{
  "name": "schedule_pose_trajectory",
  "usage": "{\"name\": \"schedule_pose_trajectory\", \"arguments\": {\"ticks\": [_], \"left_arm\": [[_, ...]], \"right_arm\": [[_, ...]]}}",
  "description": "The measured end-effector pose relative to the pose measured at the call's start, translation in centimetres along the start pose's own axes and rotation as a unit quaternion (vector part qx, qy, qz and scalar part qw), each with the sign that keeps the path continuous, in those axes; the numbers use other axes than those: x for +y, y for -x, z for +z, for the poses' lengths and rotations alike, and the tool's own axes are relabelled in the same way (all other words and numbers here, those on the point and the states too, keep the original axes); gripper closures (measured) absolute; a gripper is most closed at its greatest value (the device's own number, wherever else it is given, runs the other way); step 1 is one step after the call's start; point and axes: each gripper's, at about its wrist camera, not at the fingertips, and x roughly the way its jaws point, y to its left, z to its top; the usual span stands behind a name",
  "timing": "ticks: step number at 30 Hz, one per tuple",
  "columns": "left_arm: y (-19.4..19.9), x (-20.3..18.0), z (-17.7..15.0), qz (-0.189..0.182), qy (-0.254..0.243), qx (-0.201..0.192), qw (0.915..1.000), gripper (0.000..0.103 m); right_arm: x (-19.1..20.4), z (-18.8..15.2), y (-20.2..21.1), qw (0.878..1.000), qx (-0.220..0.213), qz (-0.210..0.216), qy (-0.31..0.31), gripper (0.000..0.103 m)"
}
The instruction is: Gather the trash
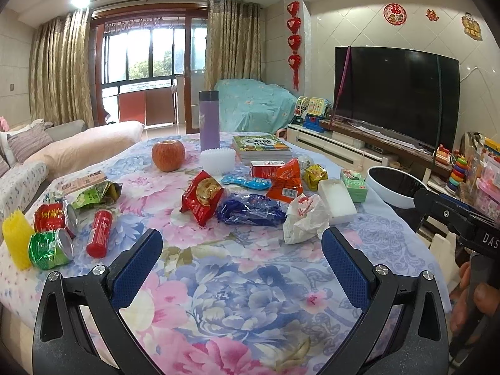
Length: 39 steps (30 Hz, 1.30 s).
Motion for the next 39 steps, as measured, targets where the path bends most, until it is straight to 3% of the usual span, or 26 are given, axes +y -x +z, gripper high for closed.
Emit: {"name": "schedule_pose_trajectory", "arguments": {"ticks": [24, 39], "left_arm": [[-0.4, 0.5, -0.2, -0.001, 0.004, 0.007, 1.0000, 0.000], [-2.5, -1.0, -0.2, -0.021, -0.012, 0.032, 0.9992, 0.000]], "right_arm": [[0.3, -0.6, -0.4, 1.000, 0.006, 0.006, -0.001, 0.000], [-1.5, 0.1, -2.6, 0.999, 0.043, 0.008, 0.000, 0.004]]}}
